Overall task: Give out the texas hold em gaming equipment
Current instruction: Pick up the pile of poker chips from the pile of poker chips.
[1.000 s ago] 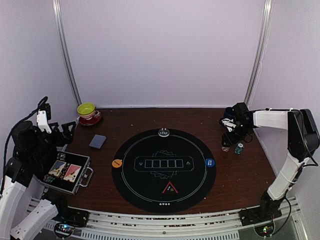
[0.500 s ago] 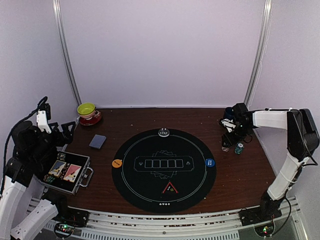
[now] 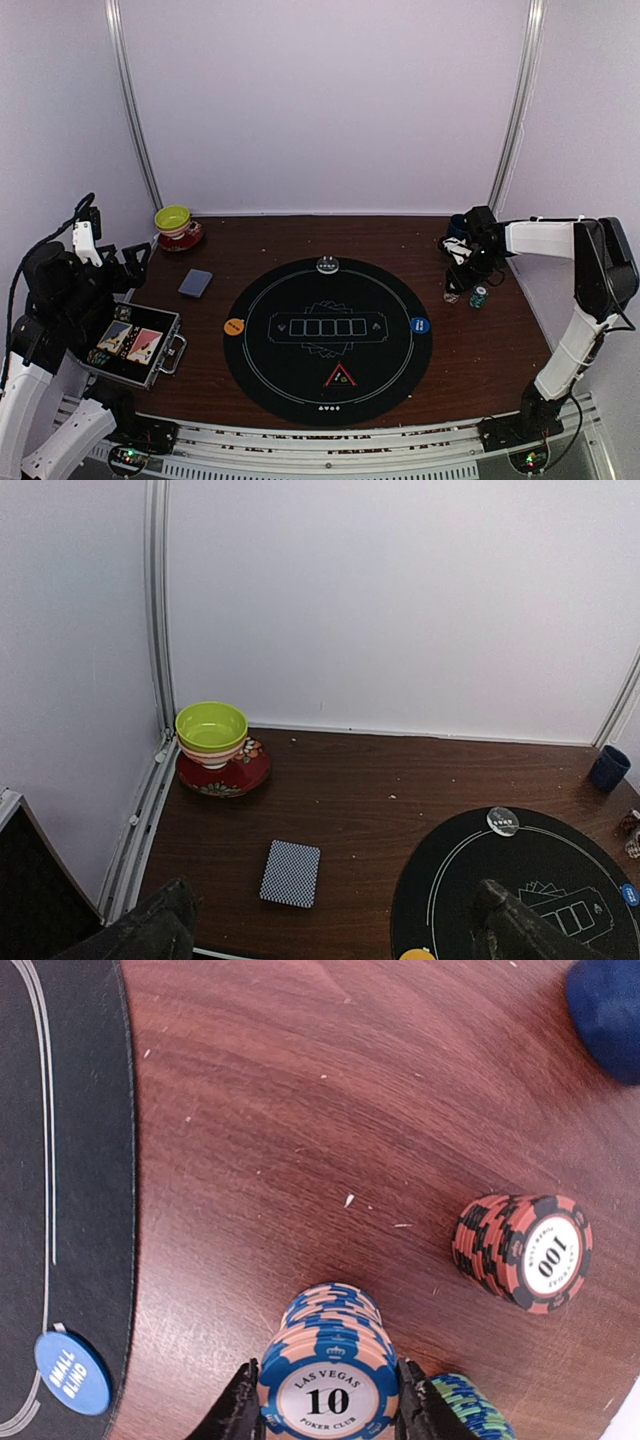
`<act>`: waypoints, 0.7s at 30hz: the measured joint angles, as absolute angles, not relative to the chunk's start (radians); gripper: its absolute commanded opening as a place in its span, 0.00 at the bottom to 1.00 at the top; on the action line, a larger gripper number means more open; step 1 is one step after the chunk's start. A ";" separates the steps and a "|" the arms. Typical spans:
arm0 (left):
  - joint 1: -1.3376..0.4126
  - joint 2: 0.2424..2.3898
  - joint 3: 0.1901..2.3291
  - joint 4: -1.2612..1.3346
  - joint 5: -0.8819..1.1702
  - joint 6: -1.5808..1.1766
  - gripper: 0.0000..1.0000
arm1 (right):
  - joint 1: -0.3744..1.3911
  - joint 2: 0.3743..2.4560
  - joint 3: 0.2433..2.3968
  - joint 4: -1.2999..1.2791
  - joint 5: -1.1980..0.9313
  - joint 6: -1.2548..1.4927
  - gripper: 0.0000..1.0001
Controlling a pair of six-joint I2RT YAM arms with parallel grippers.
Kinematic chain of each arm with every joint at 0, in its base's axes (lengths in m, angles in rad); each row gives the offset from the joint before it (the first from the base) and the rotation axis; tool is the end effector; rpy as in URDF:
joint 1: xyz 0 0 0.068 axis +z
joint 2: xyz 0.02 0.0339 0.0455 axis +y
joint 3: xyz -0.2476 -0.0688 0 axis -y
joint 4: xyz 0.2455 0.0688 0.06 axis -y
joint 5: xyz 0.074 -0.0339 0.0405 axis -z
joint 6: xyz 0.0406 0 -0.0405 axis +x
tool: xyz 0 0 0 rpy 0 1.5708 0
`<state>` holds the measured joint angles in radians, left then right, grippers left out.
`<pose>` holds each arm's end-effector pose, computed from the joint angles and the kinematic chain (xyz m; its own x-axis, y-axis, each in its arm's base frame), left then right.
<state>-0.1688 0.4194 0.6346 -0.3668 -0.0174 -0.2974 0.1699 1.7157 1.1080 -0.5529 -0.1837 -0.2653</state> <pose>0.1324 -0.0218 0.3081 -0.1866 -0.2654 -0.9459 0.1008 0.9526 -0.2872 0.3309 0.0643 0.1631 -0.8098 -0.4005 -0.4288 -0.4667 0.8826 0.0571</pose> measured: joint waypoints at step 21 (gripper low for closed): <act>-0.164 0.417 0.635 -0.367 -0.017 -0.297 0.98 | 0.170 1.673 1.108 -0.540 -0.154 -0.265 0.33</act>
